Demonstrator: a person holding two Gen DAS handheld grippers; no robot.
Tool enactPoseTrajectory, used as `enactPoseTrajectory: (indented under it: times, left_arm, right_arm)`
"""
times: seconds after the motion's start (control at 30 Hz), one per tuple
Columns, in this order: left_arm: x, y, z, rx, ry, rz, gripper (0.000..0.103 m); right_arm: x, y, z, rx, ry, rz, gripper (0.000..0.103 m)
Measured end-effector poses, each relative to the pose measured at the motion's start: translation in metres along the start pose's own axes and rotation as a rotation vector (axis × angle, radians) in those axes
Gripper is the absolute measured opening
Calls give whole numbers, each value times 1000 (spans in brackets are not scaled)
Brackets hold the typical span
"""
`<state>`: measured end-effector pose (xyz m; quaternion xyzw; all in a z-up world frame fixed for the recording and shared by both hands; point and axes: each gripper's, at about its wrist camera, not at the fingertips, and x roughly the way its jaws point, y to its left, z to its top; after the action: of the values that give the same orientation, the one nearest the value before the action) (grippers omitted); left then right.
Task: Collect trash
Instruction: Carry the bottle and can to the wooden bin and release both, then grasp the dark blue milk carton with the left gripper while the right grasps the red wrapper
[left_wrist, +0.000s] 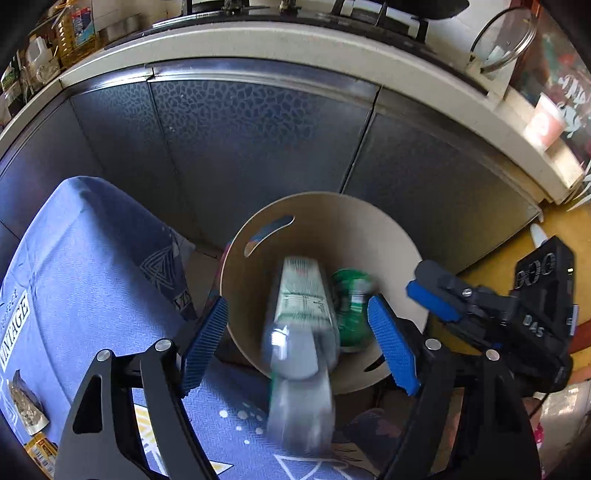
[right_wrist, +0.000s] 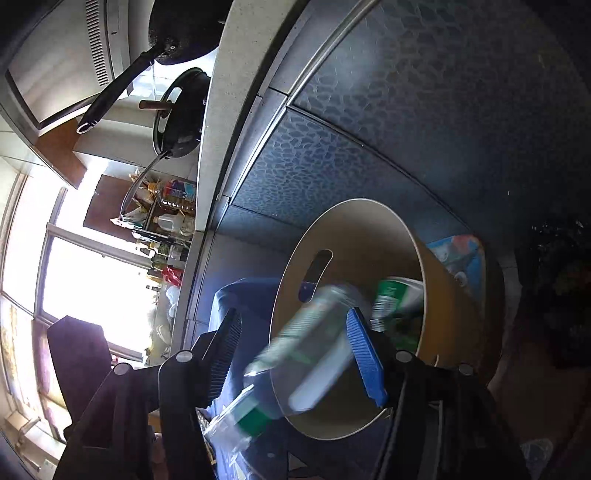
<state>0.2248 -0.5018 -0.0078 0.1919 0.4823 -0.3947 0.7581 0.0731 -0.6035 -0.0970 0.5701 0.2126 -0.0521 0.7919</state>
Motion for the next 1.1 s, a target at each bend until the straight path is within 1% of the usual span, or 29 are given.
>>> enactPoseTrajectory:
  times: [0.07,0.13,0.27,0.33,0.37,0.43,0.5,0.6,0.7,0.8,0.87,0.93,1.0,1.03,1.07,1.1]
  left_arm:
    - [-13,1,-6,6,-22,5,77]
    - [-36,6,-19,9,-55,-2,77]
    - [-102,24,-69,-1,-148,-22,77]
    - [-135,41,-102,-24,-182,-32,77]
    - [-150,52,-119,-38,-198,-24,77]
    - [-185,77,-160,-78,-226,11,78]
    - [-219,102,-202,-137,-254,72,78]
    - [-266,145,-265,-248,-286,182,77]
    - [-299,183,-324,-376,-299,260,77]
    - [-317,210,-374,-460,-300,304,77]
    - [-319,224,-397,-496,-288,310,77]
    - [-317,228,-420,-509,-278,305,78]
    - [-307,225,-430,-499,-262,295,78]
    - [-300,221,-431,-484,-251,293,79]
    - [-290,214,-427,-464,-238,296,82]
    - [-280,208,-425,-445,-225,299,87]
  right_arm:
    - [-2,6,-1,-20,-2,9,60]
    - [-7,12,-4,-38,-6,17,60]
    - [-20,36,-23,-114,0,51,59]
    - [-27,50,-44,-173,30,75,58]
    - [-28,59,-54,-203,51,85,57]
    - [-27,75,-78,-266,97,95,54]
    - [-23,88,-107,-326,152,102,51]
    - [-14,104,-150,-389,235,113,47]
    - [-3,119,-195,-460,313,119,47]
    - [5,132,-232,-531,361,103,47]
    - [7,136,-249,-567,367,71,47]
    - [7,139,-263,-601,369,41,47]
    - [5,145,-274,-628,367,21,47]
    - [4,149,-277,-638,365,14,47]
    - [2,152,-281,-654,362,7,47]
    - [-1,154,-283,-674,350,-6,47]
